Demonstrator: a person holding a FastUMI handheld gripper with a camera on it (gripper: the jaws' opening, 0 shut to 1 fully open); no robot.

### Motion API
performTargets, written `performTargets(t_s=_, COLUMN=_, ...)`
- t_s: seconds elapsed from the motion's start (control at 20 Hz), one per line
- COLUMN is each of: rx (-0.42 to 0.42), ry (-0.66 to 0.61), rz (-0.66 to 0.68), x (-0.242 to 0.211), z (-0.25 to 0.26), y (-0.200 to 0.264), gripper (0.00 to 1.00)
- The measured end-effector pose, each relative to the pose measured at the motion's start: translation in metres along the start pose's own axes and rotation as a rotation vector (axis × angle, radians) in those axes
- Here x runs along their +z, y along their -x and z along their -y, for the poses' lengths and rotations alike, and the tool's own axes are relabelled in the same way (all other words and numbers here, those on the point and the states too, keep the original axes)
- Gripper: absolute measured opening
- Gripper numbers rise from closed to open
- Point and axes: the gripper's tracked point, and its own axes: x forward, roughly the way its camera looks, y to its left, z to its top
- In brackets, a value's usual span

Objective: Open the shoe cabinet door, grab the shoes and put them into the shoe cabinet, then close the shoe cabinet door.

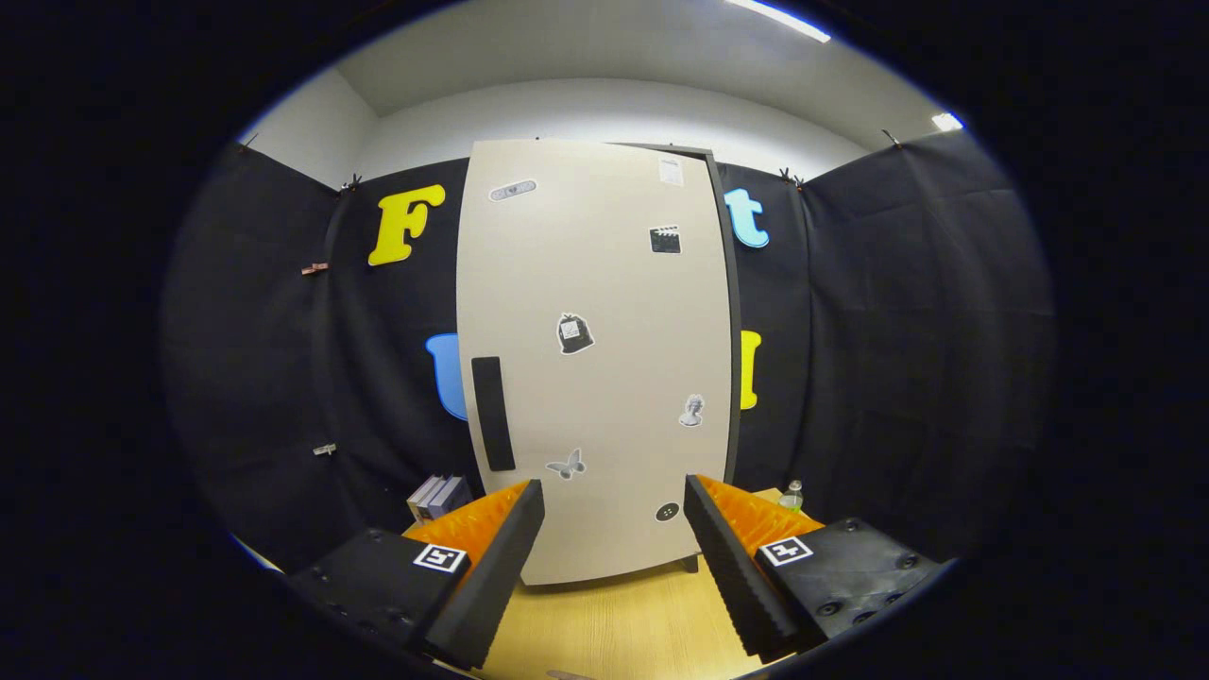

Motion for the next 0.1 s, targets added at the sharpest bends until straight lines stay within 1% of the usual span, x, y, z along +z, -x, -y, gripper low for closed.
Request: performTargets(t_s=0.1, rx=0.001, ry=0.010, rz=0.002, x=-0.0001, z=-0.0006, y=-0.0002, gripper=0.96)
